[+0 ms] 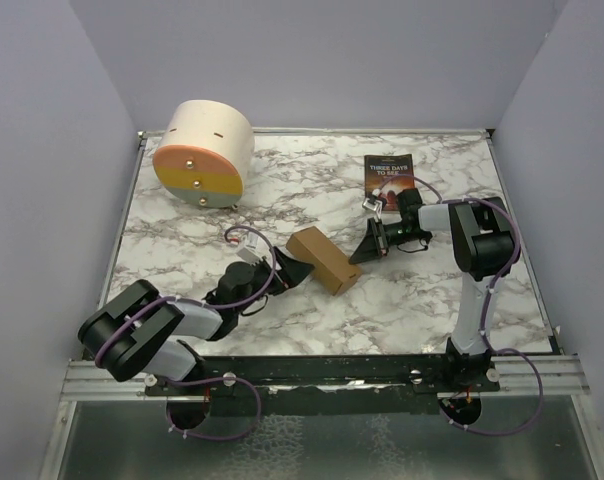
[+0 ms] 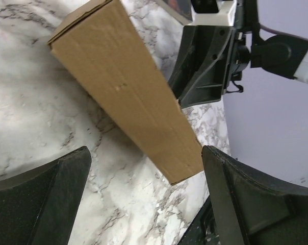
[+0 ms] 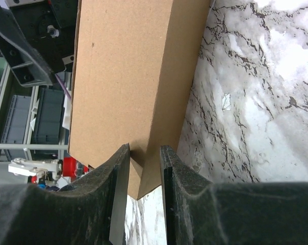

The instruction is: Fold the paper box

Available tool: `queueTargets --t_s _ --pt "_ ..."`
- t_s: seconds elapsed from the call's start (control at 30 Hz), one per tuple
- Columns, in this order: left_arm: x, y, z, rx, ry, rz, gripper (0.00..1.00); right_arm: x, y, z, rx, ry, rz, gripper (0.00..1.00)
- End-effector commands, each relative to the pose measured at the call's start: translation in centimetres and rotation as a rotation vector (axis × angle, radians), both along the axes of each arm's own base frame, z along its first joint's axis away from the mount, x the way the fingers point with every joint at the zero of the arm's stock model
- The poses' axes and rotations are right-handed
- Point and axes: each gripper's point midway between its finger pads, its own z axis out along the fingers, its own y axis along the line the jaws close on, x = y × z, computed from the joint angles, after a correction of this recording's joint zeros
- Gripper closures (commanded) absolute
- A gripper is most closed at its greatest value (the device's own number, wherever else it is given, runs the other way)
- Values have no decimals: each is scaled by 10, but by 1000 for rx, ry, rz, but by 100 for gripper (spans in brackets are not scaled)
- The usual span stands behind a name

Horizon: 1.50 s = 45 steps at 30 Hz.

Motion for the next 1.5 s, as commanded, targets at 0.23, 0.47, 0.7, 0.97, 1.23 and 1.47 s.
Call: queueTargets --t_s 0.23,0.47,0.7,0.97,1.23,1.47 --pt "17 -19 23 -122 -22 31 6 -2 0 -19 -40 12 10 72" --pt "25 -24 27 -151 -25 46 6 -2 0 -18 -39 8 10 72" --pt "32 -36 36 -152 -47 22 6 -1 1 -15 -30 4 13 72" --pt "34 -32 30 -75 -58 33 22 17 -10 2 -76 -124 -21 65" --pt "39 -22 25 123 -83 31 46 39 -35 26 -132 -297 -87 62" --pt "47 -23 6 308 -67 -20 89 53 -51 24 -293 -481 -134 86"
